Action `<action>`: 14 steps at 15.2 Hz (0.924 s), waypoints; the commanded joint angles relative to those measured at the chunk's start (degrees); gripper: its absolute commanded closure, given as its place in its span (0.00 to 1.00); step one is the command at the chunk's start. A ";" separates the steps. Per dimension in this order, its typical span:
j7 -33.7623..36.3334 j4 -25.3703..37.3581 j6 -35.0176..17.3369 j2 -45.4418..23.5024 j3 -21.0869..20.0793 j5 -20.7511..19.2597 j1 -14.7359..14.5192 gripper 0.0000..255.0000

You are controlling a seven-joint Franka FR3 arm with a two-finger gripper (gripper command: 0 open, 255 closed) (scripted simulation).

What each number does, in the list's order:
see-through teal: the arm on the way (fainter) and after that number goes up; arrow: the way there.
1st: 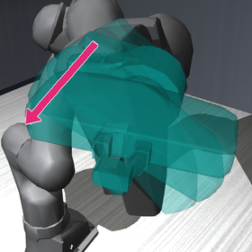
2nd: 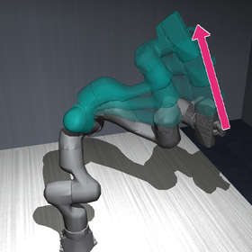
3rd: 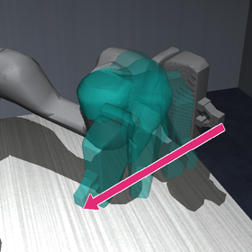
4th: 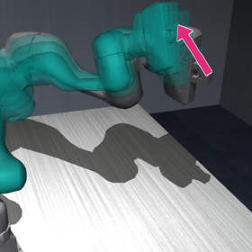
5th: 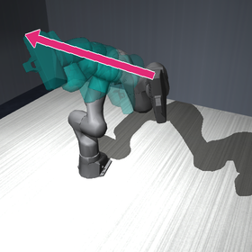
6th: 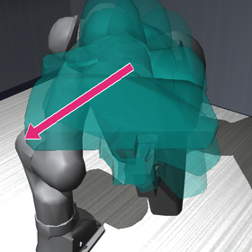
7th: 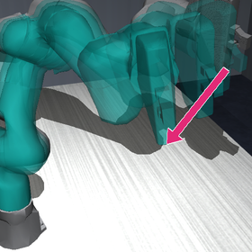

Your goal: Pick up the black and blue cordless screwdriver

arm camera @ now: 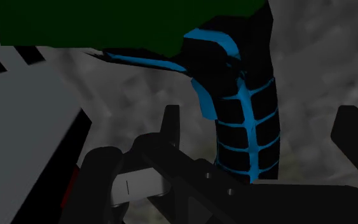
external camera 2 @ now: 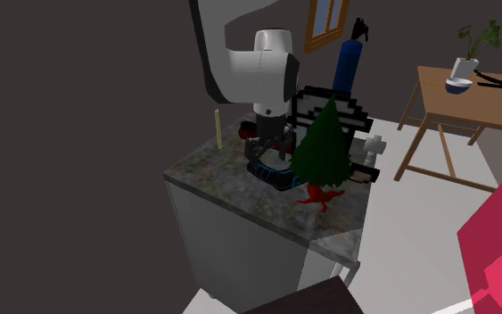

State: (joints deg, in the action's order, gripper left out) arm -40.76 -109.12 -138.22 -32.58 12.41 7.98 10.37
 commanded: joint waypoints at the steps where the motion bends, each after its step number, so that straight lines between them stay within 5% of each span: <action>1: -0.48 2.23 -0.58 -2.82 -0.56 0.60 0.55 0.00; 9: -0.94 3.11 -3.74 -6.87 -1.42 1.44 1.20 0.00; 10: -1.07 2.96 -3.89 -6.88 -1.42 1.46 1.30 1.00; 14: -0.99 2.84 -3.97 -6.83 -1.43 1.46 1.22 1.00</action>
State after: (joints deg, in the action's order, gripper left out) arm -41.77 -105.97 -142.17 -39.10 10.89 9.38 11.45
